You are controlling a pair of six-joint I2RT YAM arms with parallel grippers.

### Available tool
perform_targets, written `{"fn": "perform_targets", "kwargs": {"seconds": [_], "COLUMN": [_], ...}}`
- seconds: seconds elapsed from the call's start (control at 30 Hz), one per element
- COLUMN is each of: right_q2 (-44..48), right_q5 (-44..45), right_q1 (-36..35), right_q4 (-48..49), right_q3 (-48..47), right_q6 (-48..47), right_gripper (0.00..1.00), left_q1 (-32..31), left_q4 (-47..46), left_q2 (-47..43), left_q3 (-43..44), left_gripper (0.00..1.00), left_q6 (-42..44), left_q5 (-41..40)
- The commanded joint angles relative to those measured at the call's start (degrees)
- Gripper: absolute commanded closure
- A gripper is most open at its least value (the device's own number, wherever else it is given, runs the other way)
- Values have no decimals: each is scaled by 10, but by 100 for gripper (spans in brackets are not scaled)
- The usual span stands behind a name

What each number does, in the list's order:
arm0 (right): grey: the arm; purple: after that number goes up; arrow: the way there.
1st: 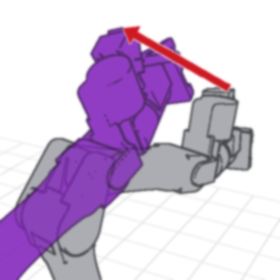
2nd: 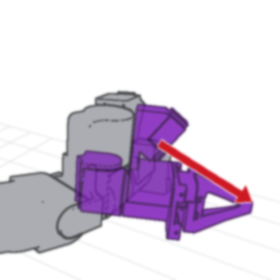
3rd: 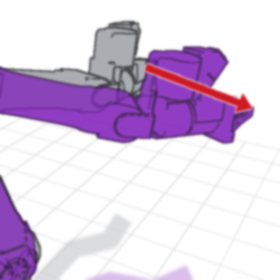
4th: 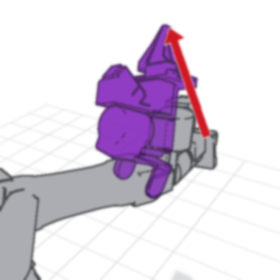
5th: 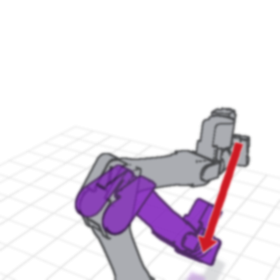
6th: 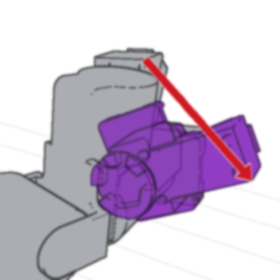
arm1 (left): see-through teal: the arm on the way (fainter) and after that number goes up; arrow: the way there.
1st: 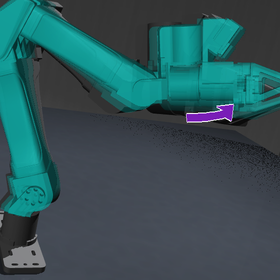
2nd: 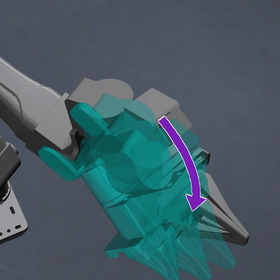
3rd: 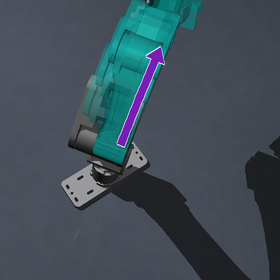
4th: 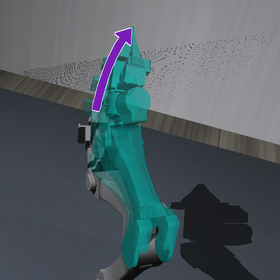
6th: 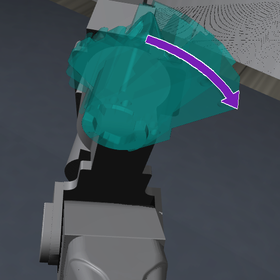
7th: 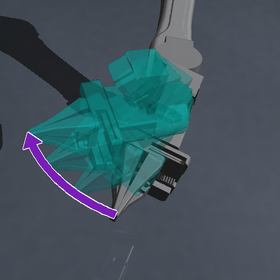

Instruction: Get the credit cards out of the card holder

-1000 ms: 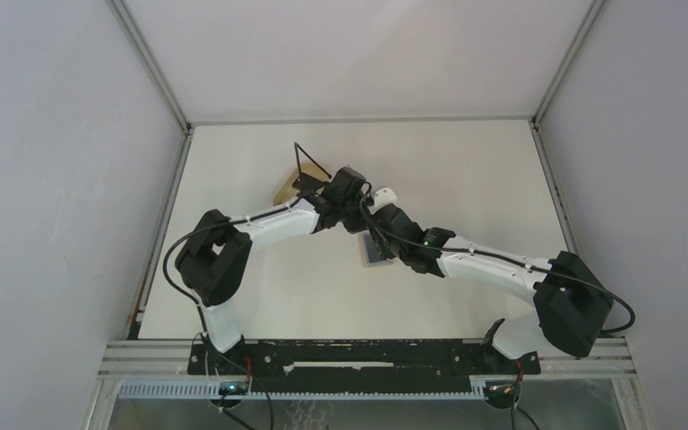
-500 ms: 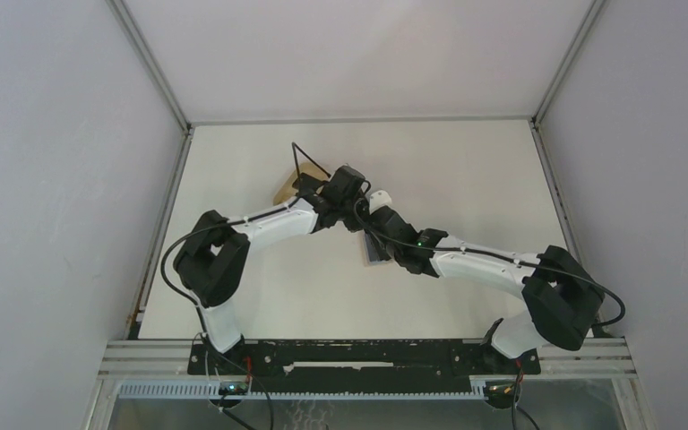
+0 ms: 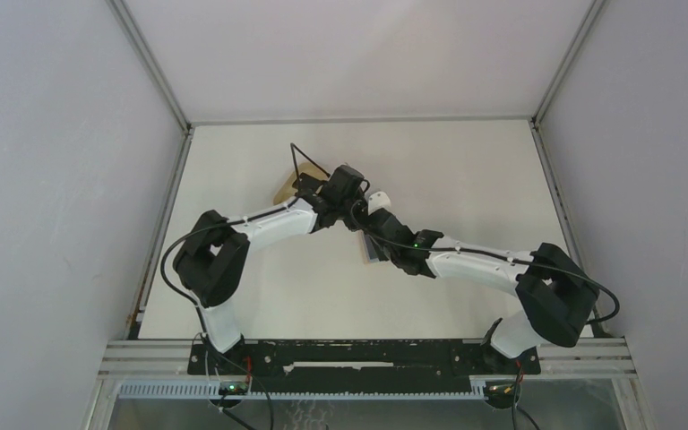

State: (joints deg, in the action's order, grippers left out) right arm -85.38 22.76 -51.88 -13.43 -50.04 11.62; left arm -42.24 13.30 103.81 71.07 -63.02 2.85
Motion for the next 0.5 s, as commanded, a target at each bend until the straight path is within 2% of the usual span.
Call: {"fn": "perform_targets", "kwargs": {"seconds": [0.0, 0.07, 0.17, 0.37, 0.43, 0.47], "right_q2": [-16, -18, -7, 40, 70, 88], "right_q5": [34, 45, 54, 6, -47, -79], "right_q1": [0, 2, 5, 39, 71, 88], "right_q4": [5, 1, -5, -20, -16, -10], "right_q3": [-8, -8, -8, -7, 3, 10], "right_q6": [9, 12, 18, 34, 46, 52], "right_gripper": [79, 85, 100, 100, 100, 100], "left_q1": [0, 0, 0, 1, 5, 7], "left_q4": [-36, -36, -37, -47, -63, -77], "left_q2": [-31, -31, -31, -35, -46, -52], "left_q3": [-10, -10, -10, -16, -27, -36], "left_gripper": [100, 100, 100, 99, 88, 80], "left_q6": [-16, -16, -15, -2, -2, -4], "left_q5": [23, 25, 26, 27, 30, 33]}}
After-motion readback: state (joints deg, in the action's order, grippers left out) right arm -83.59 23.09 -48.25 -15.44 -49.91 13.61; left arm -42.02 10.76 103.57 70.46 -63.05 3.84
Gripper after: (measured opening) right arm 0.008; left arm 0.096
